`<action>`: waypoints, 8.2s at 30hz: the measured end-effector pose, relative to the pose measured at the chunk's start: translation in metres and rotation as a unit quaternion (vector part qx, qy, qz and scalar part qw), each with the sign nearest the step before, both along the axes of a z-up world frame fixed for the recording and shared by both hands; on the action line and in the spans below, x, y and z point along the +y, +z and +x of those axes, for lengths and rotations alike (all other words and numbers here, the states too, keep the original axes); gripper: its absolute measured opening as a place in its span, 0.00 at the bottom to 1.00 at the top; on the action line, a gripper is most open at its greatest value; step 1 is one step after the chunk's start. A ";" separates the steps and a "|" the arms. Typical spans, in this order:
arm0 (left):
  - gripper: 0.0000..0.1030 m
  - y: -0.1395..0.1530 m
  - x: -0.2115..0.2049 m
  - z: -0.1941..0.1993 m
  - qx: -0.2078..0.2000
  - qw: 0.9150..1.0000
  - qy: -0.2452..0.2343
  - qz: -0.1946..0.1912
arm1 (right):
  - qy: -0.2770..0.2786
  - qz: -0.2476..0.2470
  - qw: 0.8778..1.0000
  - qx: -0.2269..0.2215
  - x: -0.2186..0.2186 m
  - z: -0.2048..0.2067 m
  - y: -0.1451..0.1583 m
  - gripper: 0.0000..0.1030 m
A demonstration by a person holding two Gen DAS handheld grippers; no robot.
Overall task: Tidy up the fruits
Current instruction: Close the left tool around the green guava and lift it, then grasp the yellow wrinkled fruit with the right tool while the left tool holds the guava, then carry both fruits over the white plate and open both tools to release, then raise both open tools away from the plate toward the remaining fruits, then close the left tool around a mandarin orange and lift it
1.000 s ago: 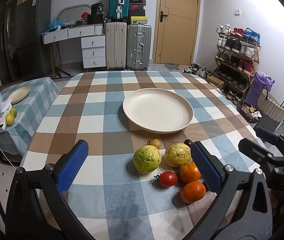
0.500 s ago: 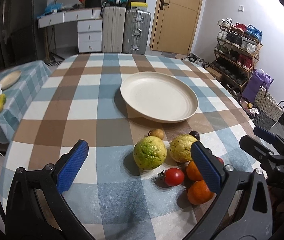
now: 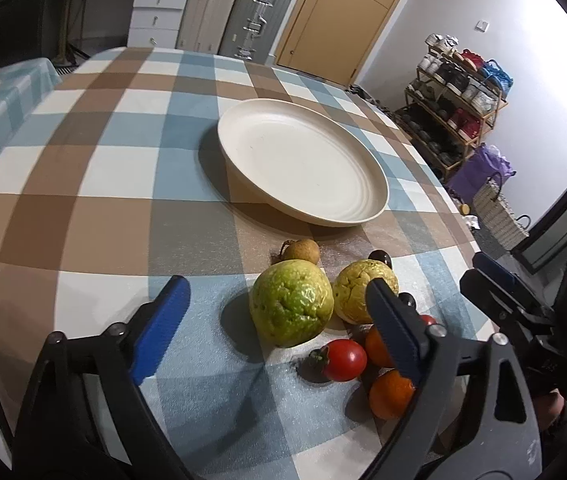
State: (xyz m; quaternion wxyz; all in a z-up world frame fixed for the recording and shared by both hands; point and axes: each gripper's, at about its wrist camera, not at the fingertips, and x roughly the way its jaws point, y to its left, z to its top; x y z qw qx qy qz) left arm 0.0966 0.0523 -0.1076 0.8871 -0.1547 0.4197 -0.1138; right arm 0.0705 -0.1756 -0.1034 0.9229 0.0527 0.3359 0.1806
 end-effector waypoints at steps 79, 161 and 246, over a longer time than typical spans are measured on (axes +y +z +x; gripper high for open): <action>0.44 -0.002 0.062 -0.010 -0.024 0.997 0.016 -0.069 | 0.089 -0.079 0.989 0.090 0.091 0.025 -0.022 0.52; 0.67 0.026 -0.023 0.226 -0.008 0.999 -0.042 0.023 | 0.074 0.150 0.981 0.099 0.021 0.242 -0.004 0.64; 0.58 -0.007 -0.104 -0.073 0.016 0.993 -0.103 0.049 | 0.006 0.060 0.996 0.066 -0.038 -0.071 -0.016 1.00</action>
